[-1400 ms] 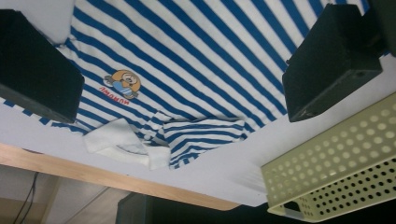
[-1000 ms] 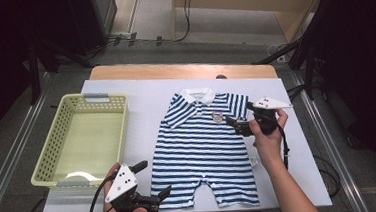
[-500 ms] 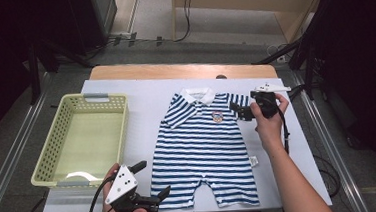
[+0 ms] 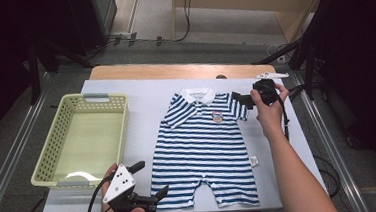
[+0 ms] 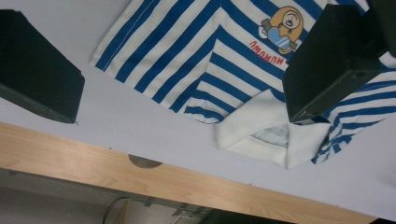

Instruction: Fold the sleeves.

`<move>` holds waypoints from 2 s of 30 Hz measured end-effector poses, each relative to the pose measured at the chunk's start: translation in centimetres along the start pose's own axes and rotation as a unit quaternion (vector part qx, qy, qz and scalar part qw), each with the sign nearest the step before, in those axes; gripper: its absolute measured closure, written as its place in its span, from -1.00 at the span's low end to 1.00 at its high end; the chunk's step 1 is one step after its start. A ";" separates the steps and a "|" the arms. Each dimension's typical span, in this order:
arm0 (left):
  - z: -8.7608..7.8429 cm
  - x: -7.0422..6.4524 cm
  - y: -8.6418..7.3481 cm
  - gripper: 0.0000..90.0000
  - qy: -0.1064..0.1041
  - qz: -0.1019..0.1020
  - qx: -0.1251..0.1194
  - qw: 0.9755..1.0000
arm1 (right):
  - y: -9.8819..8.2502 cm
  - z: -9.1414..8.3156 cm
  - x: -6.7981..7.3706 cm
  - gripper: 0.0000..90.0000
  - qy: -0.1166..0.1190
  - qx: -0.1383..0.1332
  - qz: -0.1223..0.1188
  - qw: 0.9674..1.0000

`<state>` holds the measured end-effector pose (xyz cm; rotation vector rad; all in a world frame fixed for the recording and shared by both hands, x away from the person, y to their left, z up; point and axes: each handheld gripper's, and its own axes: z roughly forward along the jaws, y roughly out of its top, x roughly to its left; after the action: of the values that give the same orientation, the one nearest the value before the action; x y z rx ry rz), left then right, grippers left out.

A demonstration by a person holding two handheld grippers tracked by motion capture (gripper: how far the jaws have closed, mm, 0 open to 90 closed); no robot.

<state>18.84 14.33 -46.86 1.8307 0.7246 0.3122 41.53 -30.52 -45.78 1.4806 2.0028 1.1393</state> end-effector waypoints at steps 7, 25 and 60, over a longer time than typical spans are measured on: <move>-0.1 0.1 0.0 -1.00 -0.002 -0.002 0.000 1.000 | -0.8 1.8 -1.4 -0.66 -0.023 0.021 0.028 0.999; -0.1 0.3 -0.1 -1.00 -0.003 -0.007 0.002 1.000 | -2.3 4.1 -5.4 0.38 -0.085 0.086 0.078 0.990; 0.0 0.2 -0.2 -1.00 -0.005 -0.007 0.003 1.000 | -1.5 2.8 -2.8 0.91 -0.051 0.048 0.029 0.997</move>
<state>18.91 14.50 -47.05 1.8321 0.7318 0.2930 43.65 -32.23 -48.96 1.6212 1.9810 0.9817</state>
